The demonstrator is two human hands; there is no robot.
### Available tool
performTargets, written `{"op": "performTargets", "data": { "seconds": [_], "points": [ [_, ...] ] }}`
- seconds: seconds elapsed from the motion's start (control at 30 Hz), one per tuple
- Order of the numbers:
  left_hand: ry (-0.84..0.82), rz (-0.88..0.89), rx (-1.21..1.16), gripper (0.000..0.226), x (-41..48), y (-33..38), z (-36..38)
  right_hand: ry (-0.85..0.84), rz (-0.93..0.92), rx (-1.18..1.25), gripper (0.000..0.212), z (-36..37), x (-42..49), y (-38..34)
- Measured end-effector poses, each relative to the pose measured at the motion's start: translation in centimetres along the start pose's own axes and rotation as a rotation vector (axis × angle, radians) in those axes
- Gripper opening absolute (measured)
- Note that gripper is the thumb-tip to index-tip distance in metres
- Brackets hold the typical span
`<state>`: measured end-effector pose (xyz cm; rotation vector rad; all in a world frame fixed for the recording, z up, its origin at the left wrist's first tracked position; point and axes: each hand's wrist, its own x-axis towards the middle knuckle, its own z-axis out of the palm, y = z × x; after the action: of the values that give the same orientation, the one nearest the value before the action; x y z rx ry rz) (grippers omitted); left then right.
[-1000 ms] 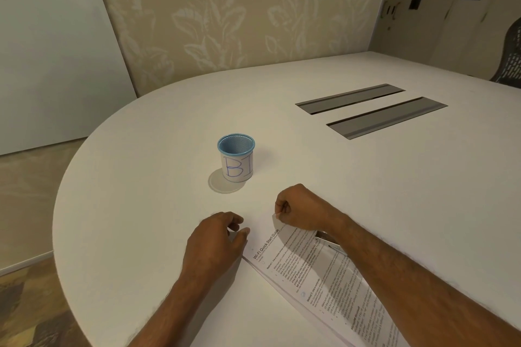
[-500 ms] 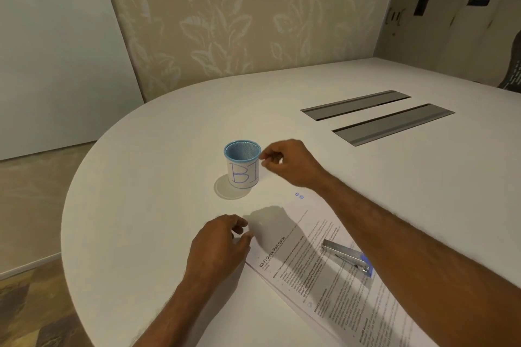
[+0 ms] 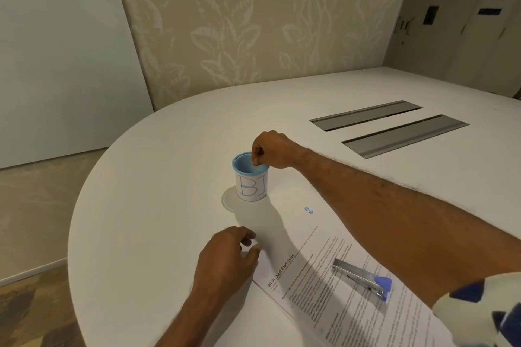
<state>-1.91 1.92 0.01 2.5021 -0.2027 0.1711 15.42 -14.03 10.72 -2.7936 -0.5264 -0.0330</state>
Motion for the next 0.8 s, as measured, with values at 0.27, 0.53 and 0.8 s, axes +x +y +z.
{"op": "performTargets", "data": {
  "seconds": [0.27,0.53,0.8],
  "points": [
    [-0.005,-0.002,0.005,0.028,0.3,0.0,-0.2,-0.046,-0.026,-0.072,0.016,-0.2,0.4,-0.6],
    [-0.006,-0.005,-0.004,0.028,0.4,-0.1,-0.3,0.014,-0.065,-0.105,0.011,-0.1,0.5,-0.9],
    [0.010,-0.009,0.010,0.028,0.9,-0.1,-0.2,0.375,-0.071,0.380,0.014,-0.7,-3.9,0.4]
  ]
}}
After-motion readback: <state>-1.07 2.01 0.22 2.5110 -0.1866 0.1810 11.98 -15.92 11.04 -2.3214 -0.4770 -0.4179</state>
